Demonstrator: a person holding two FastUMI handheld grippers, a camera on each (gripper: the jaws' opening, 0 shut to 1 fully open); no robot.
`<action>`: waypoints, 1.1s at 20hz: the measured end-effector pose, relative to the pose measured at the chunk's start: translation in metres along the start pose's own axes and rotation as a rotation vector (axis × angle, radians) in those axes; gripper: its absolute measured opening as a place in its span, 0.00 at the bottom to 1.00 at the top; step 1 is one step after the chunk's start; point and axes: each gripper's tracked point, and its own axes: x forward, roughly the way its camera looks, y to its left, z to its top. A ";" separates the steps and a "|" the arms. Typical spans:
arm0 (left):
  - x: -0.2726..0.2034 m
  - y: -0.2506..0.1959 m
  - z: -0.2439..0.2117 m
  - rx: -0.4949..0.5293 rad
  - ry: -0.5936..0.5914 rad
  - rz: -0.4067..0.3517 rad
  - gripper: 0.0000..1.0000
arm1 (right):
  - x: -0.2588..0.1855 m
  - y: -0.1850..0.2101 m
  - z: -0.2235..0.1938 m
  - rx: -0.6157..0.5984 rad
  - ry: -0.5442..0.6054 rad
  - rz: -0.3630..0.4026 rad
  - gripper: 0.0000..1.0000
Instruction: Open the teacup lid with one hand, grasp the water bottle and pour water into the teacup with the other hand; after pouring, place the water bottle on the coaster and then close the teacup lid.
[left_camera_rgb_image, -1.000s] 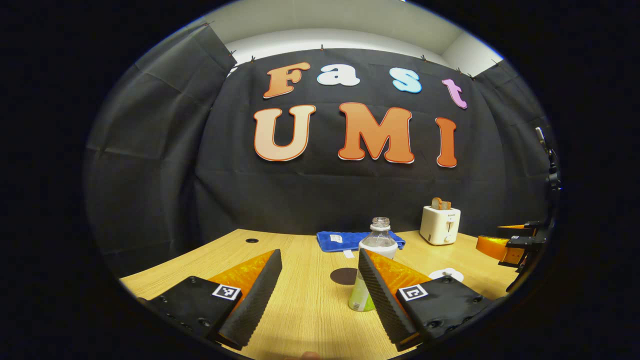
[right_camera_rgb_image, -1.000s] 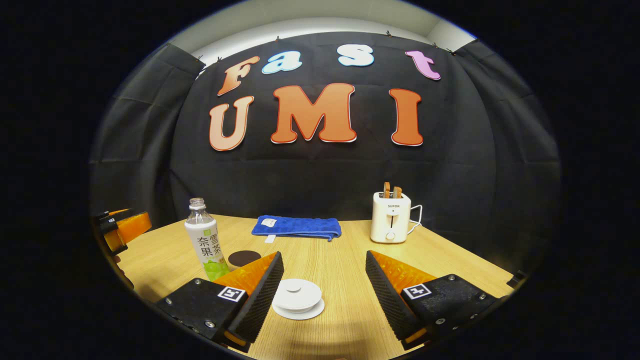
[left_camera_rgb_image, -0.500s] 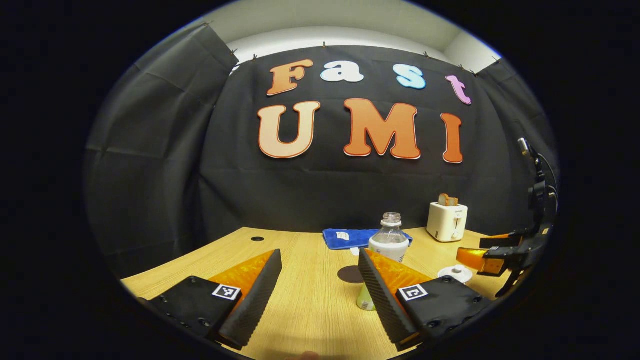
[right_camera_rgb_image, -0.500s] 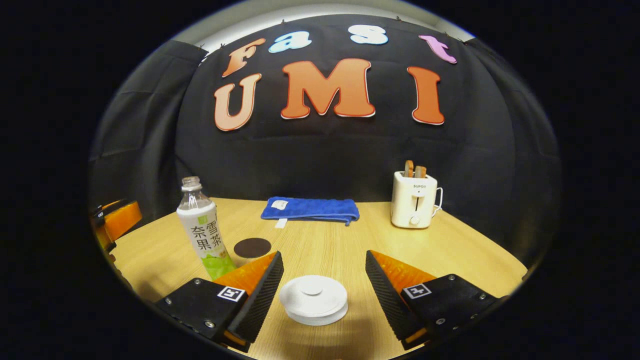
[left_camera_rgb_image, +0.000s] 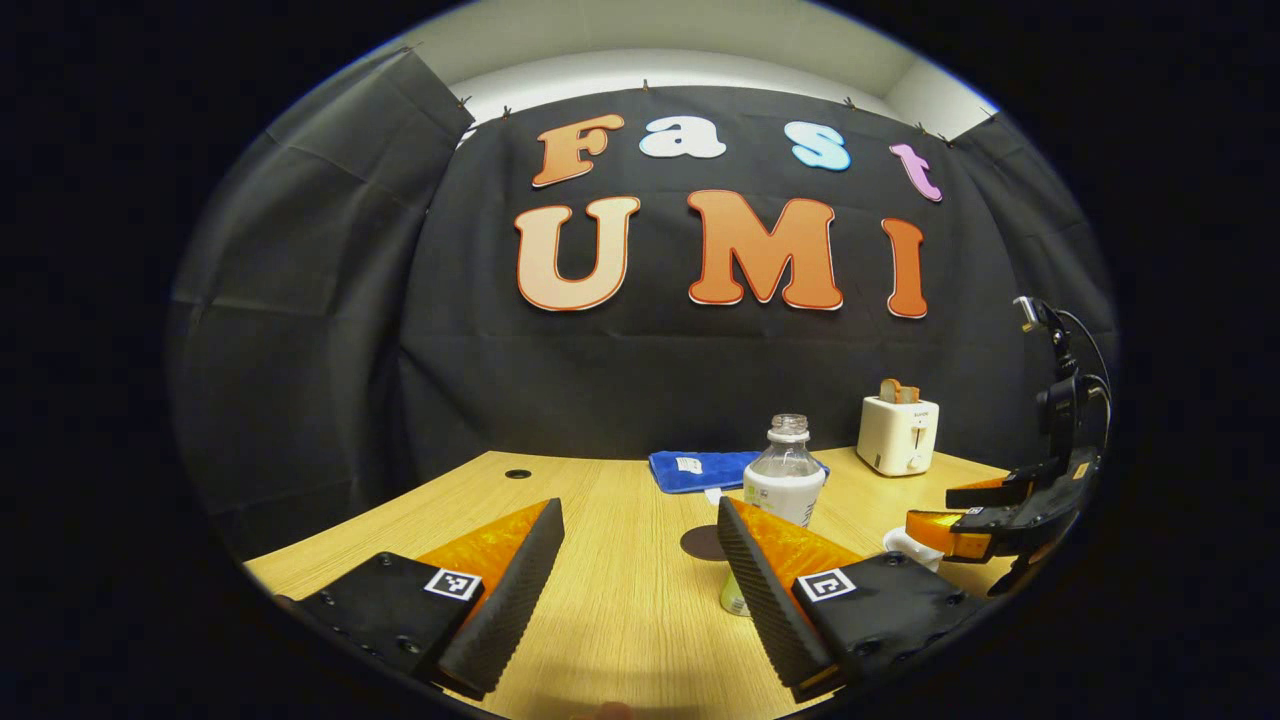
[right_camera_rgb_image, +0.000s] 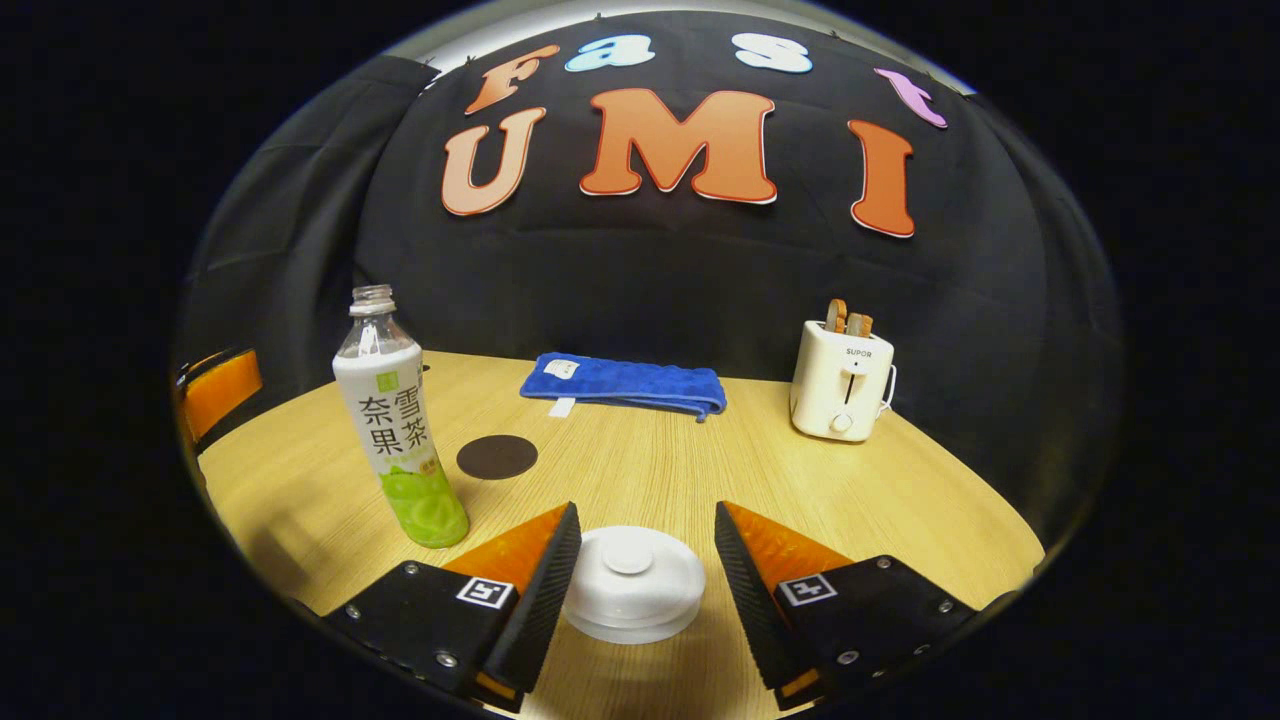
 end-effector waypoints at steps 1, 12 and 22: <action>0.001 0.001 0.000 0.005 0.001 0.004 0.99 | 0.000 0.001 0.000 -0.002 0.006 0.006 0.77; -0.001 0.017 -0.002 -0.008 0.002 0.027 0.99 | 0.014 0.011 -0.012 0.018 0.115 0.049 0.52; 0.002 0.011 -0.010 -0.041 0.014 0.007 0.99 | 0.012 0.005 0.001 0.057 0.090 0.058 0.18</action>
